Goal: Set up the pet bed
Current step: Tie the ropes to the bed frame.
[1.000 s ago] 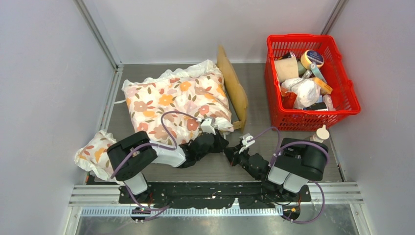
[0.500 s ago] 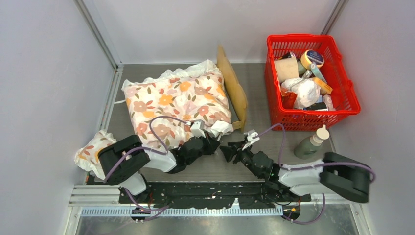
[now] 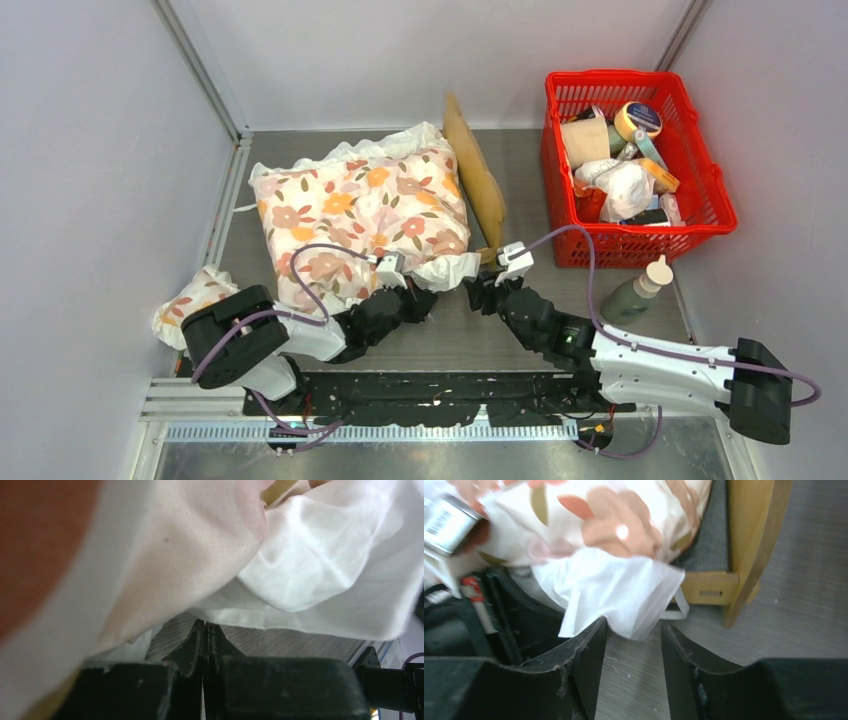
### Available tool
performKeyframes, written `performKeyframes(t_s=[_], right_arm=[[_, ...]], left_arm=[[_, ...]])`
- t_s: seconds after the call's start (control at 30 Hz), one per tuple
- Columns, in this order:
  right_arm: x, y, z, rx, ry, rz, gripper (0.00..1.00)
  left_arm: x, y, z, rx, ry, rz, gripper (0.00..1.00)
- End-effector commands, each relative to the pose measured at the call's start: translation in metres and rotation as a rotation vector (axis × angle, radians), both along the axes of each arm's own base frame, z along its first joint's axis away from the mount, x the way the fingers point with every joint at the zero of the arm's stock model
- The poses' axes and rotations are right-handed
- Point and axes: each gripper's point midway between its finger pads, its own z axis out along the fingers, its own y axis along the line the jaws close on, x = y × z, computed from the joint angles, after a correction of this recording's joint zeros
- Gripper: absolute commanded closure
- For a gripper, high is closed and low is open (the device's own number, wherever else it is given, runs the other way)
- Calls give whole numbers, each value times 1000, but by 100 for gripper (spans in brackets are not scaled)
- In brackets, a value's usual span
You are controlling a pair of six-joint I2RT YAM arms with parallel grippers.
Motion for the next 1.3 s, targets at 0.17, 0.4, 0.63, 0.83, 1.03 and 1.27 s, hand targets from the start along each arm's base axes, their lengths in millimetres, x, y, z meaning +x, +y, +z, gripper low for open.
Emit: performKeyframes(t_s=[0.17,0.4,0.63,0.83,1.03,1.27], right_arm=[[18,-31,-63,-61,-2,-87,50],[35,-22,-63,-47,-89,49,44],[49,-10,-69,-51,-74,41,46],[64,-6,-72,-19,-71,-10,48],[76,0,-83,-20,-38,-28,63],[72,-22,-71,-5,28,-102,95]], left_arm=[[2,-11,20,-27,-50,-15,100],[3,-14,26,-39,-56,-22,100],[2,-15,28,-44,-58,-24,100],[1,-18,26,-42,-52,-37,100],[3,-22,28,-44,-61,-38,100],[3,-51,32,-34,-79,-78,100]])
